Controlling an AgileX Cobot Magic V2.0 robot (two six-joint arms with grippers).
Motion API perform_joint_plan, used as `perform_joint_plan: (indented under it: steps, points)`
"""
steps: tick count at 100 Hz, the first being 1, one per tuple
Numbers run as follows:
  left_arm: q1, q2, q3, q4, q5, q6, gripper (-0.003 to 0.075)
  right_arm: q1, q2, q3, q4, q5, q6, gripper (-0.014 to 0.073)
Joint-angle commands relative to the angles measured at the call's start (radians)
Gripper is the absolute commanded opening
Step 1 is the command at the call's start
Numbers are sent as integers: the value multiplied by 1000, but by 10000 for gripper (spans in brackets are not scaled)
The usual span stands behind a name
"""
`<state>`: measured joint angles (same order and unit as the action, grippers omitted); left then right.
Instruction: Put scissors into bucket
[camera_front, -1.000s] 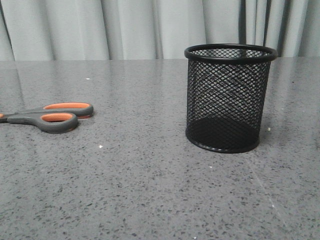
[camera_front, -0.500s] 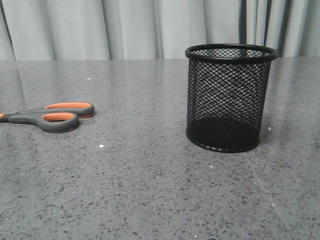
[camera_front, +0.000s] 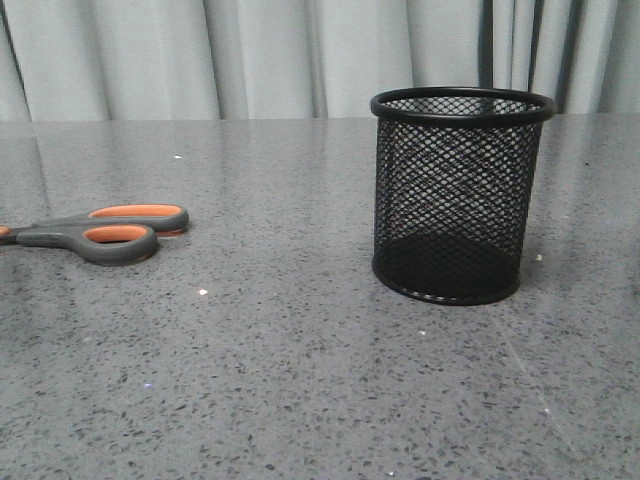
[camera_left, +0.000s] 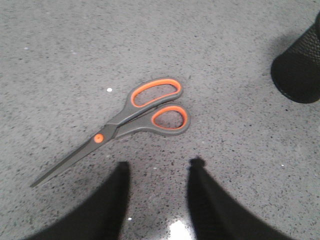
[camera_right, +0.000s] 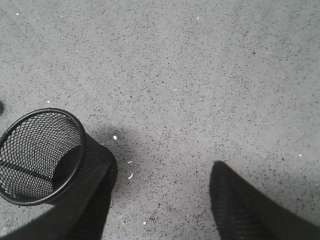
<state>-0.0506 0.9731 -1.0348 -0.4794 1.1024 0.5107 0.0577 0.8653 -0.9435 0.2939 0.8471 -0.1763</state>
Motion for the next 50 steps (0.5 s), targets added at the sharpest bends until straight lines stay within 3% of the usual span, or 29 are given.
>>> perform_joint_plan:
  steps: [1, 35, 50]
  points:
    - [-2, 10, -37, -79, -26, 47, 452, -3, -1, -38, 19, -49, -15, 424]
    - [-2, 194, -157, -101, 107, 323, 399, 4, -1, -38, 34, -46, -32, 424]
    - [-2, 289, -228, -98, 175, 625, 399, 41, -1, -38, 34, -46, -43, 424]
